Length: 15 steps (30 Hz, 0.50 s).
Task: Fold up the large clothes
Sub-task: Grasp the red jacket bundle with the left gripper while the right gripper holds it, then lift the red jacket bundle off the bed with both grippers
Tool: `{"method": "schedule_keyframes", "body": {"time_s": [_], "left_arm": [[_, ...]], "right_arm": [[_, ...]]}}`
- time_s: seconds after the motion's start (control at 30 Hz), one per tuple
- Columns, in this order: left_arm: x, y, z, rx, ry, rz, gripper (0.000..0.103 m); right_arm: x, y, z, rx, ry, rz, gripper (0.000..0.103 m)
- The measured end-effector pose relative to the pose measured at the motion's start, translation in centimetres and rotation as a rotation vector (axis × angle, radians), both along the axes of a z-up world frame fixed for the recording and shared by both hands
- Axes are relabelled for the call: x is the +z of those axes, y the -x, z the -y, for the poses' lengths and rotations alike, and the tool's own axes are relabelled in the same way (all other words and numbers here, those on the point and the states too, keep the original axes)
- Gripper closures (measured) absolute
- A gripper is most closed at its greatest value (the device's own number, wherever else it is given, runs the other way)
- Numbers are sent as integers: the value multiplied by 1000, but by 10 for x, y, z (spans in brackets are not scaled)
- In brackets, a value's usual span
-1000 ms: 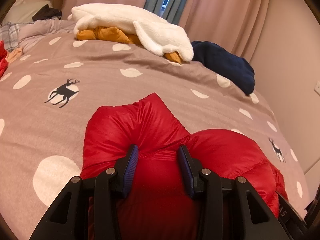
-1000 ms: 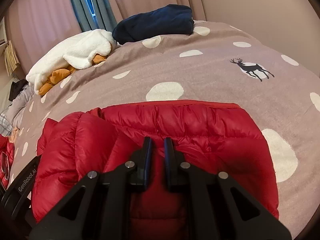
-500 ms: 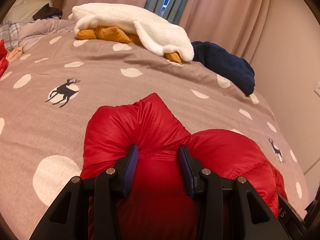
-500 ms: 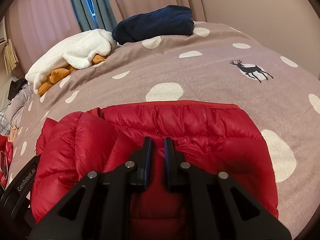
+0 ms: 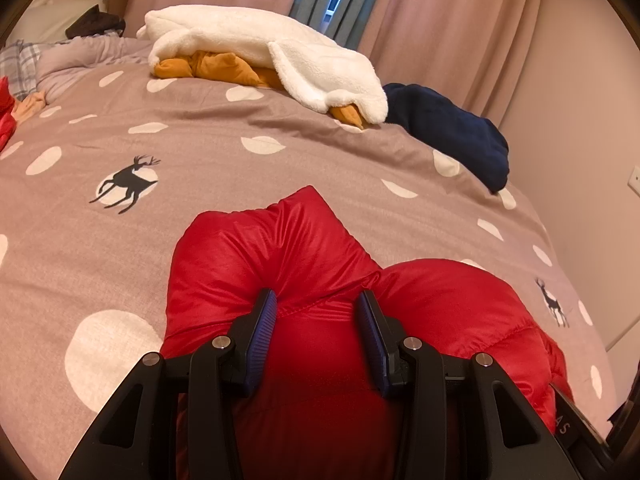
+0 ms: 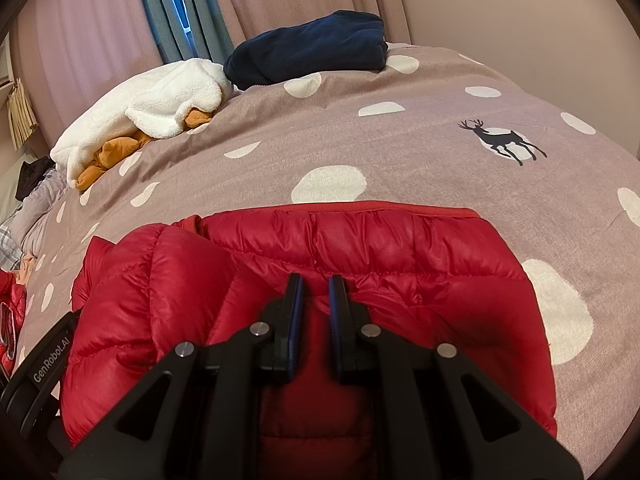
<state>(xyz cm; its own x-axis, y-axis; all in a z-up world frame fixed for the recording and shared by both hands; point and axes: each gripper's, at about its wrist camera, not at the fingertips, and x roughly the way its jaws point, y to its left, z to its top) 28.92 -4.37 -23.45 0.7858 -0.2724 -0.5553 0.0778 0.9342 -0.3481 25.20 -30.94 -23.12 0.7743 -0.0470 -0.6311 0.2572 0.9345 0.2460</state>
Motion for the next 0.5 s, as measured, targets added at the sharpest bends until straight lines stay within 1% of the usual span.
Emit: {"method": "schedule_keyframes", "body": {"time_s": [0.27, 0.37, 0.4, 0.47, 0.5], "left_arm": [[-1, 0, -1, -1, 6, 1, 61], [3, 0, -1, -2, -2, -22, 59], [7, 1, 0, -9, -24, -42, 55], [20, 7, -2, -26, -87, -95, 43], [25, 11, -7, -23, -89, -99, 33]], "right_arm": [[0, 0, 0, 2, -10, 4, 91], [3, 0, 2, 10, -17, -15, 91], [6, -1, 2, 19, -18, -33, 90], [14, 1, 1, 36, -4, -66, 89], [21, 6, 0, 47, 14, -73, 86]]}}
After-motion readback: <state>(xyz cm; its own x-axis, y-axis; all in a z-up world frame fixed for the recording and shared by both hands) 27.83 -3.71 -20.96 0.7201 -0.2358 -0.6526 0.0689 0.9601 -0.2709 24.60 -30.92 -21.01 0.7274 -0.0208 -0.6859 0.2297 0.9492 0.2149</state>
